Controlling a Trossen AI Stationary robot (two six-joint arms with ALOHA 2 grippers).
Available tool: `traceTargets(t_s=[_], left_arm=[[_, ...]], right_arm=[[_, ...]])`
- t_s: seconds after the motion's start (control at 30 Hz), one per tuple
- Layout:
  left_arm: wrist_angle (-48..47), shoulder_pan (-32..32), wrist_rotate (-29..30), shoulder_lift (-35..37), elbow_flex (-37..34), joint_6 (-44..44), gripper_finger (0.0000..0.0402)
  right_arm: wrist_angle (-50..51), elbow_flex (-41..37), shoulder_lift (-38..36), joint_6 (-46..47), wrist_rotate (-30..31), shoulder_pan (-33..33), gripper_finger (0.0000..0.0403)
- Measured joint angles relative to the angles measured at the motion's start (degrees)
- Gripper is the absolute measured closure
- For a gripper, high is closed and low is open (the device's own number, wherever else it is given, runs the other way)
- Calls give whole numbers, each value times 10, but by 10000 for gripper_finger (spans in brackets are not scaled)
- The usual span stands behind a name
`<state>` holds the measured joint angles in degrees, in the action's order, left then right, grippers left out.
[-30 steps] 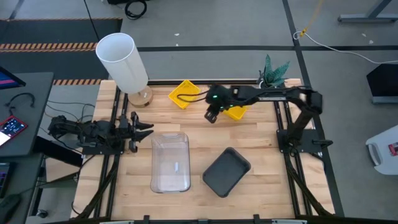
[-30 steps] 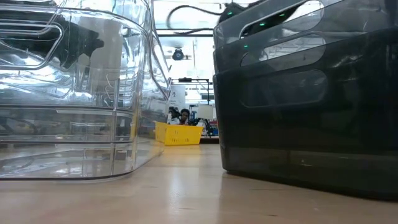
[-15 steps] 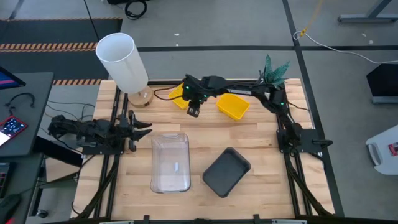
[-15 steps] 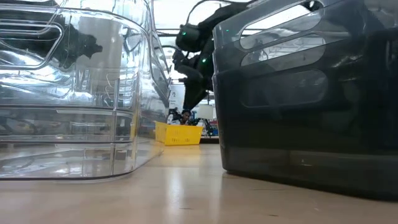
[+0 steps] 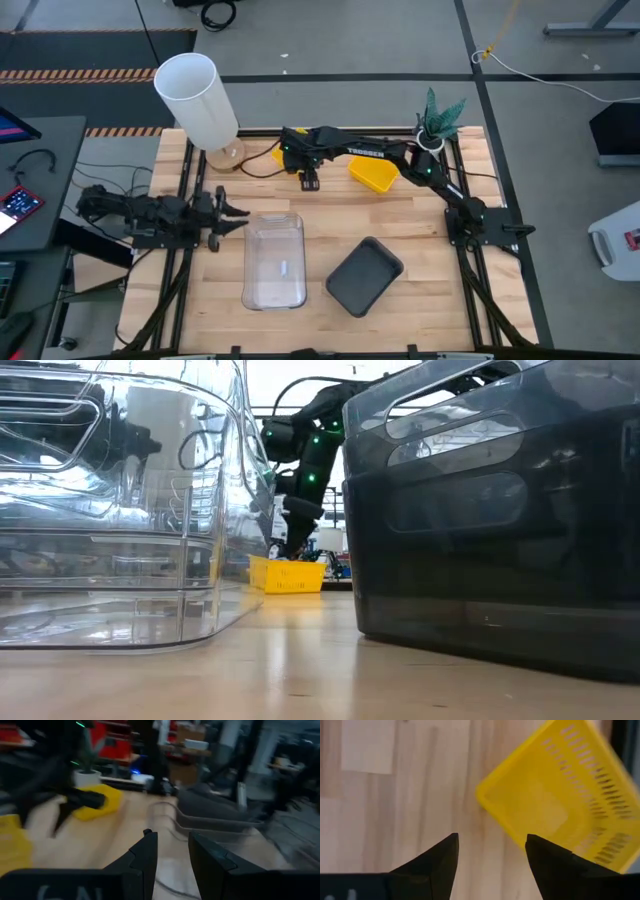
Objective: Stack baskets by color
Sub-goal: Stack the left yellow basket into the yellow bin
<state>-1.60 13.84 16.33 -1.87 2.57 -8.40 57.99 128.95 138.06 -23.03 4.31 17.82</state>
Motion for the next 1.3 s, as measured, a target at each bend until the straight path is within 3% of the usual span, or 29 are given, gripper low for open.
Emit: traceTargets(t_s=[0.13, 0.37, 0.7, 0.87, 1.13, 1.3], left_arm=[[-10, 11, -23, -3, 1, -29, 285], [-10, 22, -24, -7, 1, -91, 285], [-4, 22, -22, -7, 0, -94, 285], [-3, 22, -22, -7, 0, -95, 285], [-3, 22, -23, -7, 0, -110, 285], [-3, 22, -23, -7, 0, -110, 285]], right_arm=[[-18, 1, -4, -34, 26, -4, 163], [-17, 2, 7, -83, 16, 3, 171], [-24, -3, 48, -103, 33, 6, 189], [-32, -4, 51, -110, 38, 7, 240], [-36, -4, 53, -136, 108, 3, 385], [-25, -4, 53, -138, 121, -5, 392]])
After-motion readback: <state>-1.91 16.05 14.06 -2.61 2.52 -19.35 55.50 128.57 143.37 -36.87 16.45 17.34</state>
